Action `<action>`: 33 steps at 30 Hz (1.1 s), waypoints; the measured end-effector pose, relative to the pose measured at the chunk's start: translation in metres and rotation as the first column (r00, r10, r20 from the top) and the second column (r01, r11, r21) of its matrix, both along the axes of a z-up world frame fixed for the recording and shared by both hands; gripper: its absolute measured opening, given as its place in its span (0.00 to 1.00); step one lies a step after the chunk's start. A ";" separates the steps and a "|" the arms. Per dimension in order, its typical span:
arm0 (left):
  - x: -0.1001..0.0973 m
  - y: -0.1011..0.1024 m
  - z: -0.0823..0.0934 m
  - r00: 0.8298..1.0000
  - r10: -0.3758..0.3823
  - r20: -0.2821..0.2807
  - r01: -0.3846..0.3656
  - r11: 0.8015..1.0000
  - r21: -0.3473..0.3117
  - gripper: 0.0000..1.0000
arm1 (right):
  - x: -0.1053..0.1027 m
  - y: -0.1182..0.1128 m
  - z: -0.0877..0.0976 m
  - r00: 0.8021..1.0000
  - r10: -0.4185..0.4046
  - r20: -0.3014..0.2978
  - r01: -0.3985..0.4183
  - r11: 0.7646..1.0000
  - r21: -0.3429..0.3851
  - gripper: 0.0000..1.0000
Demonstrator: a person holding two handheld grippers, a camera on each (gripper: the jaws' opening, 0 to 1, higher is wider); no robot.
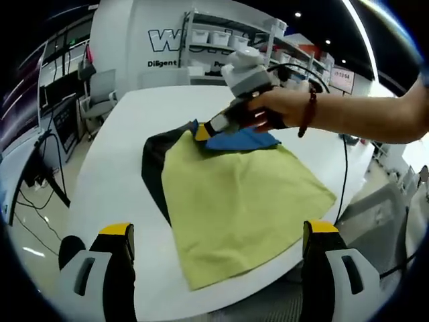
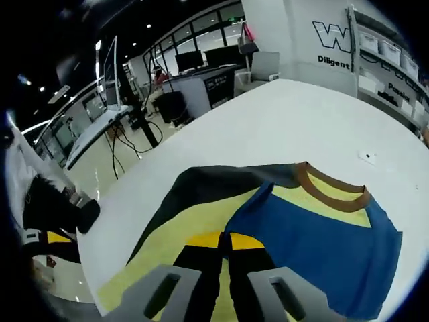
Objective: Fold the garment on the visible template until the final outline fits inside the template.
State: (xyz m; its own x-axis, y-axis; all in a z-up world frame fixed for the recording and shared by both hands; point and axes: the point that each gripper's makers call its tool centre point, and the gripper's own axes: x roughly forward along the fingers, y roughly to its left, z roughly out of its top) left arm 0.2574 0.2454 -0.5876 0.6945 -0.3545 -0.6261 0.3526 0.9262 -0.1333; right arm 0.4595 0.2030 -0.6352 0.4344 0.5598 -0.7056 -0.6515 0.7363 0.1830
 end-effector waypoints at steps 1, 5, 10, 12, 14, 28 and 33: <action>0.001 0.000 0.000 1.000 0.001 0.001 -0.001 1.000 -0.003 0.99 | -0.001 0.003 -0.003 1.000 0.005 -0.001 -0.005 1.000 0.002 0.00; 0.002 0.001 -0.001 1.000 -0.001 -0.003 0.001 1.000 0.003 0.99 | -0.003 0.007 -0.015 0.999 0.037 -0.011 -0.037 0.999 -0.020 0.00; 0.004 -0.001 -0.001 1.000 -0.014 -0.010 0.014 1.000 0.004 0.99 | -0.009 0.014 -0.021 0.997 0.069 -0.034 -0.069 0.998 0.011 0.00; 0.004 -0.002 -0.001 1.000 -0.020 -0.008 0.020 1.000 0.007 0.99 | -0.007 0.016 -0.023 0.997 0.072 -0.023 -0.071 0.997 0.015 0.00; 0.005 -0.003 0.001 1.000 -0.024 -0.004 0.024 1.000 0.005 0.99 | -0.010 0.015 -0.026 0.997 0.072 -0.039 -0.071 0.997 0.018 0.00; 0.006 -0.006 0.007 1.000 -0.009 0.016 0.009 1.000 0.000 0.99 | 0.022 -0.068 0.013 0.979 -0.197 0.058 0.188 0.974 0.130 0.46; 0.008 -0.013 0.011 0.999 -0.011 0.033 0.012 1.000 -0.026 0.99 | 0.028 -0.119 0.009 0.960 -0.272 0.066 0.265 0.960 0.093 0.48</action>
State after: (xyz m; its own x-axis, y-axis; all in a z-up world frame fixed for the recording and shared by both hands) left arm 0.2659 0.2323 -0.5770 0.7102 -0.3783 -0.5938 0.3677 0.9185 -0.1455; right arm 0.4871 0.0837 -0.6261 0.6281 0.4699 -0.6203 -0.4462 0.8705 0.2076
